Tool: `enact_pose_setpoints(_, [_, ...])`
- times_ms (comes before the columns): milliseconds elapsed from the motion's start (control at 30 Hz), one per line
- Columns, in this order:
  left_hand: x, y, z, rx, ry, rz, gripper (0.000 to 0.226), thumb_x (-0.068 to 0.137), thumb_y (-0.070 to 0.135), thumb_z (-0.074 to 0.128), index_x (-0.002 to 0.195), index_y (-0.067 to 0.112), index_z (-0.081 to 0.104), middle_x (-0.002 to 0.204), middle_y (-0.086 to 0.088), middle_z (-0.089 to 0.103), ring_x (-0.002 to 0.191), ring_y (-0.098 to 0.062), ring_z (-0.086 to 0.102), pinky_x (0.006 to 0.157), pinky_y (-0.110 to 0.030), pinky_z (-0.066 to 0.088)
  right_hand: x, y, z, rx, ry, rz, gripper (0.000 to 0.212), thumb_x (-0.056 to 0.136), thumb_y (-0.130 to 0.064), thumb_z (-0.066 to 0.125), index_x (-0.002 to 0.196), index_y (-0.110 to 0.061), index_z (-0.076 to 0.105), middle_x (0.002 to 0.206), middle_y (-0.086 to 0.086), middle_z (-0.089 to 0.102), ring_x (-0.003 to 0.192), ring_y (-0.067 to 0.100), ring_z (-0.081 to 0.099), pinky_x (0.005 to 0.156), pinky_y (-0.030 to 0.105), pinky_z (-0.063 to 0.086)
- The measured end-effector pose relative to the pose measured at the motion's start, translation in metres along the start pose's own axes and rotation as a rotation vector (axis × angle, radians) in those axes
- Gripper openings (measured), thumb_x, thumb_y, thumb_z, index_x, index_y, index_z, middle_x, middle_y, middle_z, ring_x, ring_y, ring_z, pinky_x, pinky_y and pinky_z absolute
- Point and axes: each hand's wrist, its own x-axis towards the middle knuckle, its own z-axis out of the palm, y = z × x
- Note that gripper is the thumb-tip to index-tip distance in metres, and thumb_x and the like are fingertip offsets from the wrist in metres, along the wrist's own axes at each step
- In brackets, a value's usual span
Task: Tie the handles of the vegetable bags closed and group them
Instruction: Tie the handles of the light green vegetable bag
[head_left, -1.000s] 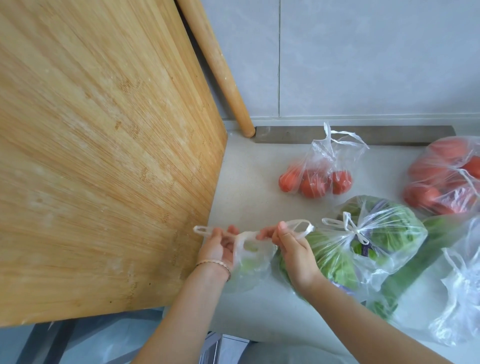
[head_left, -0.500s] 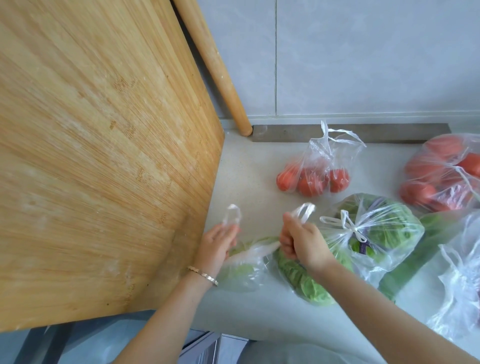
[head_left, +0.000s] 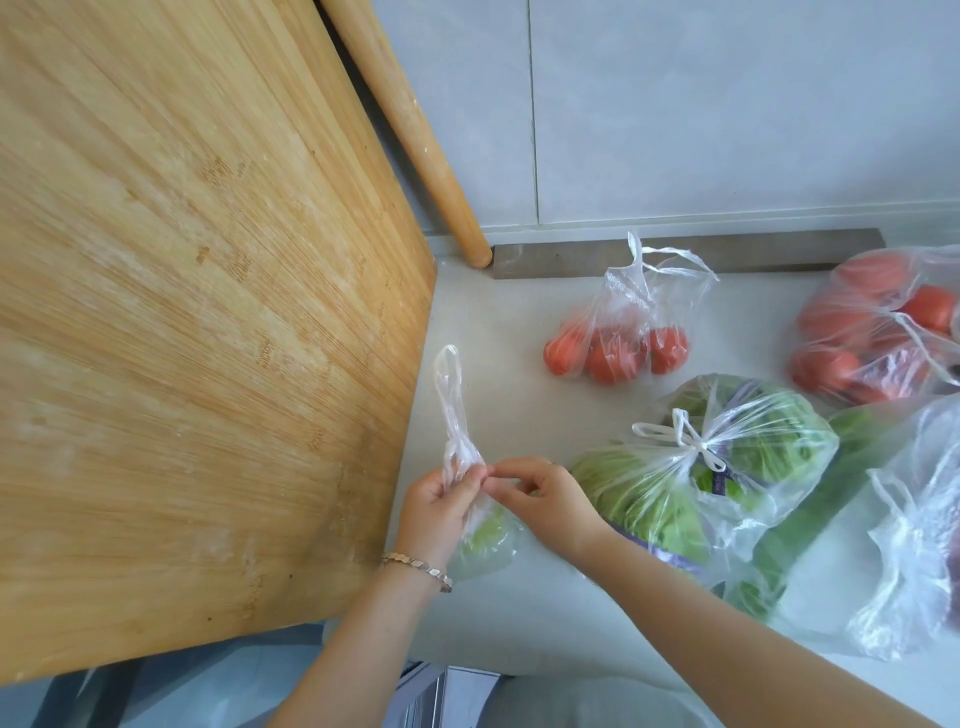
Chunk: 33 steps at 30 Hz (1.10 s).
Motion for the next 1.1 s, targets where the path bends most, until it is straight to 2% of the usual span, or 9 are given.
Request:
enact_pose_setpoints(100, [0.001, -0.003, 0.002, -0.085, 0.033, -0.024, 0.016, 0.086, 0.013, 0.059, 0.076, 0.001, 0.059, 0.069, -0.01, 0.059, 0.067, -0.017, 0.057, 0.065, -0.026, 0.049, 0.005, -0.004, 0.002, -0.07, 0.02, -0.061, 0.015, 0.087, -0.03, 0.06, 0.094, -0.021, 0.069, 0.074, -0.002, 0.049, 0.058, 0.008, 0.037, 0.058, 0.015, 0.033])
enact_pose_setpoints(233, [0.002, -0.005, 0.005, -0.201, 0.124, -0.062, 0.029, 0.092, 0.017, 0.049, 0.064, 0.013, 0.052, 0.045, 0.009, 0.04, 0.042, -0.005, 0.035, 0.041, -0.014, 0.032, 0.002, -0.008, 0.002, -0.225, -0.044, -0.109, 0.023, 0.091, -0.031, 0.052, 0.081, -0.012, 0.06, 0.054, -0.005, 0.036, 0.048, 0.007, 0.03, 0.047, 0.017, 0.027])
enact_pose_setpoints(333, [0.007, -0.001, 0.007, -0.352, 0.149, -0.091, 0.035, 0.097, 0.018, 0.038, 0.063, 0.014, 0.047, 0.038, 0.01, 0.034, 0.035, -0.001, 0.028, 0.035, -0.012, 0.03, -0.001, -0.009, 0.003, -0.24, -0.034, -0.166, 0.031, 0.094, -0.028, 0.046, 0.085, -0.001, 0.059, 0.067, -0.002, 0.048, 0.069, 0.003, 0.038, 0.06, 0.015, 0.033])
enact_pose_setpoints(400, [0.01, 0.0, 0.008, -0.428, 0.149, -0.109, 0.036, 0.098, 0.018, 0.035, 0.063, 0.014, 0.044, 0.037, 0.008, 0.034, 0.033, -0.001, 0.028, 0.035, -0.013, 0.03, -0.004, -0.011, 0.003, -0.191, -0.027, -0.202, 0.029, 0.094, -0.025, 0.045, 0.076, -0.007, 0.058, 0.07, -0.005, 0.054, 0.074, -0.001, 0.04, 0.067, 0.009, 0.034])
enact_pose_setpoints(500, [0.013, -0.008, 0.01, -0.476, 0.154, -0.18, 0.033, 0.099, 0.019, 0.034, 0.067, 0.015, 0.044, 0.036, 0.009, 0.035, 0.032, -0.001, 0.029, 0.037, -0.016, 0.026, -0.008, -0.013, 0.006, -0.12, 0.01, -0.228, 0.034, 0.095, -0.018, 0.044, 0.061, -0.023, 0.047, 0.058, -0.009, 0.049, 0.056, 0.0, 0.043, 0.057, 0.012, 0.034])
enact_pose_setpoints(667, [0.012, -0.004, 0.003, -0.619, 0.124, -0.256, 0.04, 0.099, 0.032, 0.027, 0.063, 0.017, 0.038, 0.036, 0.01, 0.035, 0.03, -0.003, 0.028, 0.033, -0.012, 0.023, 0.006, 0.001, 0.012, -0.069, 0.189, 0.047, 0.036, 0.094, -0.016, 0.041, 0.059, -0.01, 0.037, 0.057, 0.007, 0.037, 0.053, 0.015, 0.03, 0.053, 0.028, 0.027])
enact_pose_setpoints(767, [0.01, 0.009, 0.0, -0.591, 0.08, -0.221, 0.044, 0.099, 0.035, 0.025, 0.059, 0.018, 0.033, 0.035, 0.008, 0.03, 0.03, -0.004, 0.025, 0.034, -0.014, 0.022, 0.005, 0.004, 0.021, -0.238, 0.106, 0.046, 0.042, 0.095, -0.014, 0.041, 0.055, -0.013, 0.031, 0.052, 0.0, 0.032, 0.051, 0.015, 0.027, 0.047, 0.022, 0.025])
enact_pose_setpoints(933, [0.017, 0.037, 0.01, -0.545, -0.093, -0.163, 0.065, 0.1, 0.029, 0.022, 0.038, 0.019, 0.041, 0.028, 0.007, 0.029, 0.023, -0.002, 0.026, 0.031, -0.008, 0.021, -0.006, -0.007, 0.023, -0.469, -0.156, -0.203, 0.042, 0.093, -0.008, 0.037, 0.055, -0.018, 0.024, 0.06, -0.005, 0.03, 0.06, 0.019, 0.032, 0.059, 0.024, 0.022])
enact_pose_setpoints(1100, [0.02, 0.044, 0.023, -0.393, -0.176, -0.201, 0.042, 0.099, 0.023, 0.029, 0.059, 0.014, 0.034, 0.037, 0.008, 0.036, 0.03, -0.003, 0.031, 0.037, -0.014, 0.027, -0.005, -0.002, 0.016, -0.376, -0.199, -0.151, 0.041, 0.094, -0.025, 0.047, 0.056, -0.013, 0.033, 0.06, -0.002, 0.034, 0.06, 0.016, 0.033, 0.051, 0.023, 0.025])
